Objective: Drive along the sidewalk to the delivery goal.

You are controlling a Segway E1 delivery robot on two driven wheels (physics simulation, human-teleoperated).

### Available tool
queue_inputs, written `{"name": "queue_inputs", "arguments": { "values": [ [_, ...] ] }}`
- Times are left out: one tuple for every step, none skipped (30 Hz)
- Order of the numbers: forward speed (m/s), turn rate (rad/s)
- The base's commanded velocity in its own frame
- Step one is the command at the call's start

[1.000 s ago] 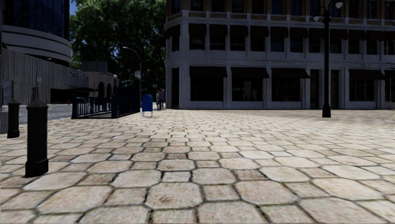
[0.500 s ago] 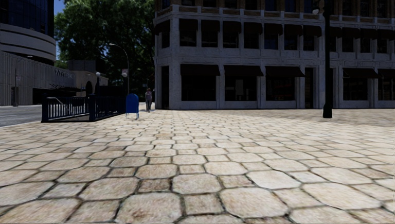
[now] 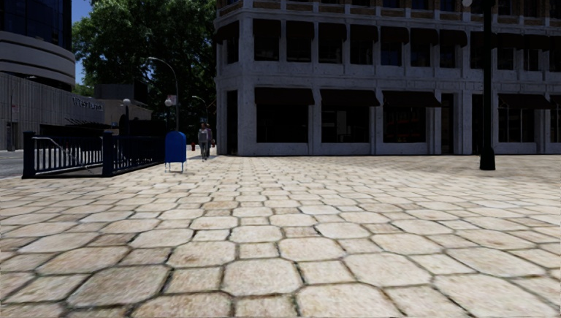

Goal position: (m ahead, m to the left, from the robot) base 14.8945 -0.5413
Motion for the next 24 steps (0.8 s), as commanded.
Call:
{"name": "queue_inputs", "arguments": {
  "values": [
    [2.00, 0.00],
    [2.00, 0.00],
    [2.00, 0.00],
    [2.00, 0.00],
    [2.00, 0.00],
    [2.00, 0.00],
    [2.00, 0.00],
    [2.00, 0.00],
    [2.00, 0.00],
    [2.00, 0.00],
    [2.00, 0.00],
    [2.00, 0.00],
    [2.00, 0.00],
    [2.00, 0.00],
    [2.00, 0.00],
    [2.00, 0.00],
    [2.00, 0.00],
    [2.00, 0.00],
    [2.00, 0.00],
    [2.00, 0.00],
    [2.00, 0.00],
    [2.00, 0.00],
    [2.00, 0.00],
    [2.00, 0.00]
  ]
}}
